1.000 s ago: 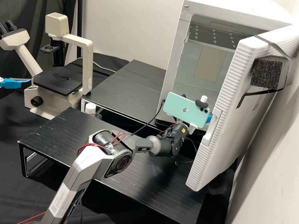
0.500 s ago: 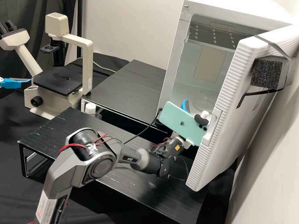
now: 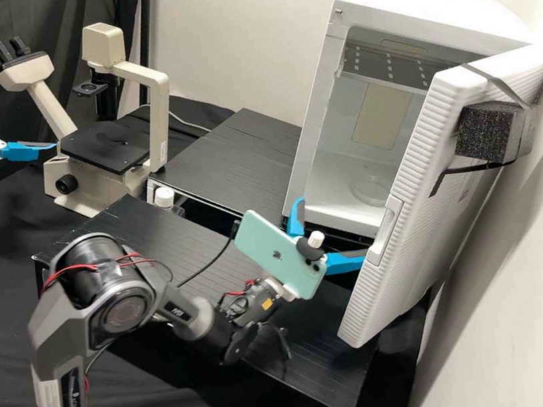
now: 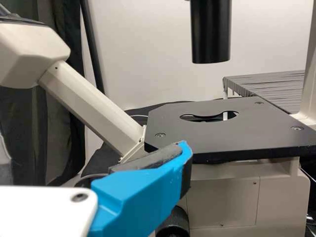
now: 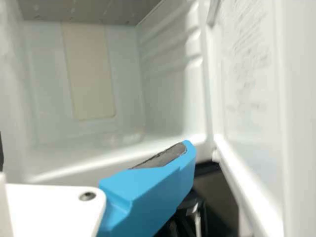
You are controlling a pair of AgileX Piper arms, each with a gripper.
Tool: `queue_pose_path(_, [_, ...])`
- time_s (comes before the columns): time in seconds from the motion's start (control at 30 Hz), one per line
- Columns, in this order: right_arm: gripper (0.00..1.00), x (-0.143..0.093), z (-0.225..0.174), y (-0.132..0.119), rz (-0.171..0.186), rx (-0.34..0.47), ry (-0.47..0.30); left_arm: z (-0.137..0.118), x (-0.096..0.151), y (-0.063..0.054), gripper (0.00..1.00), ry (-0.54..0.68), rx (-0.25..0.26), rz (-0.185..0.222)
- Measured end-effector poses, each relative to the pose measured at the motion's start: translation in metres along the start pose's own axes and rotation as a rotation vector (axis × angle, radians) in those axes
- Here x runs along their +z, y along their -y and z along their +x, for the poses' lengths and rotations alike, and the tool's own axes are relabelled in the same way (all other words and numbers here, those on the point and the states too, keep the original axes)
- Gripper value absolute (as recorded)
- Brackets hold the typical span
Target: Return the petri dish to the incubator.
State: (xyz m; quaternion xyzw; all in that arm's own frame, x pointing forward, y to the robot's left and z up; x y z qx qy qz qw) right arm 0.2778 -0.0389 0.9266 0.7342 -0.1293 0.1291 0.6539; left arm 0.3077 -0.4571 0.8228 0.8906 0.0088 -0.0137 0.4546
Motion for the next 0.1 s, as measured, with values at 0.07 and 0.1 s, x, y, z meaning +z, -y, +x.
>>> queue_pose_path(0.07, [1.0,-0.003,-0.016,0.005,0.006,-0.02,0.013,0.0,0.0,0.0,1.0,0.0,0.0,0.0])
queue_pose_path(0.1, [1.0,-0.005,-0.022,0.006,0.008,-0.026,0.015,0.0,0.0,0.0,1.0,0.0,0.0,0.0])
